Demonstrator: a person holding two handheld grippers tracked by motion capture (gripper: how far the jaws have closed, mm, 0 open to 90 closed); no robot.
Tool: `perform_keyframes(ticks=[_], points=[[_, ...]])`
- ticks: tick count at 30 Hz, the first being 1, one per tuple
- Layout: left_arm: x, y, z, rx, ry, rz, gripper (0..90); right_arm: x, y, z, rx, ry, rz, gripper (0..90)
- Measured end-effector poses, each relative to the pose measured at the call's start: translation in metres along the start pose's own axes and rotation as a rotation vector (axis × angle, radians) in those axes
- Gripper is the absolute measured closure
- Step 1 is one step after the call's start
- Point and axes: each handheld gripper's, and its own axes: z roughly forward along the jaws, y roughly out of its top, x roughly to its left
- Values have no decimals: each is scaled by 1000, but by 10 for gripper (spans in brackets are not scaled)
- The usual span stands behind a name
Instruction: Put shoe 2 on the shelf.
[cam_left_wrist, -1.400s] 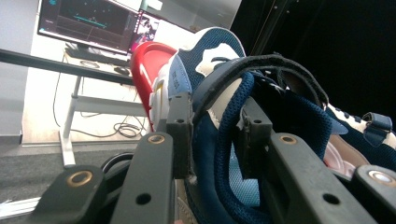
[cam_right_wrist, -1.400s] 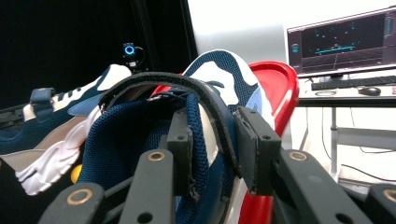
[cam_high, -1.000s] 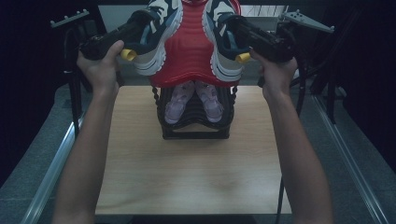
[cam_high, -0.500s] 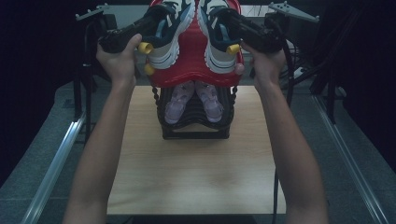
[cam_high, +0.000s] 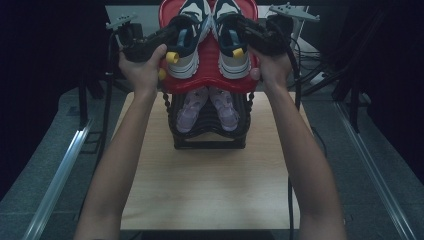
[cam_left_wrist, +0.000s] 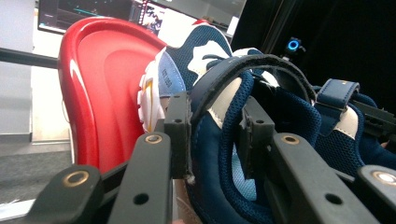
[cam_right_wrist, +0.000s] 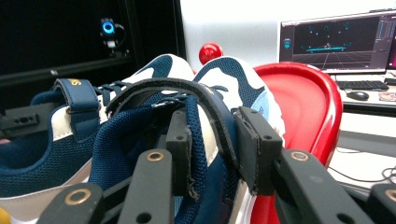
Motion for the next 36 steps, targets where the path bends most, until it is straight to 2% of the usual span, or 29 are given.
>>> perform_keyframes(ticks=[3, 6, 7, 9, 13, 15, 18, 20, 27, 32, 36], points=[[3, -5, 1, 13, 11, 23, 687, -2, -7, 6, 36, 4, -14, 677], [6, -7, -1, 2, -1, 25, 678, -5, -11, 8, 35, 11, -11, 676], [8, -8, -2, -1, -11, 27, 669, -9, -14, 8, 25, 35, -17, 665], [8, -8, -3, 5, -27, 27, 643, -10, -14, 8, 26, 53, -13, 646], [6, -5, -10, -17, -14, 41, 541, -11, -12, 5, 28, 70, 2, 576], [5, -4, -13, -23, -11, 56, 522, -11, -11, 3, 13, 74, 21, 512], [5, -3, -17, -16, -16, 65, 499, -10, -11, -1, -13, 75, 34, 479], [5, -2, -22, -17, -19, 70, 488, -7, -9, -7, -32, 73, 28, 448], [9, -2, -32, 0, -54, 61, 477, 0, -9, -24, -61, 90, 19, 436], [11, -4, -44, 8, -78, 66, 467, -2, -9, -36, -76, 114, 26, 436], [14, -7, -53, 7, -74, 73, 463, -5, -15, -45, -75, 143, 21, 440]])
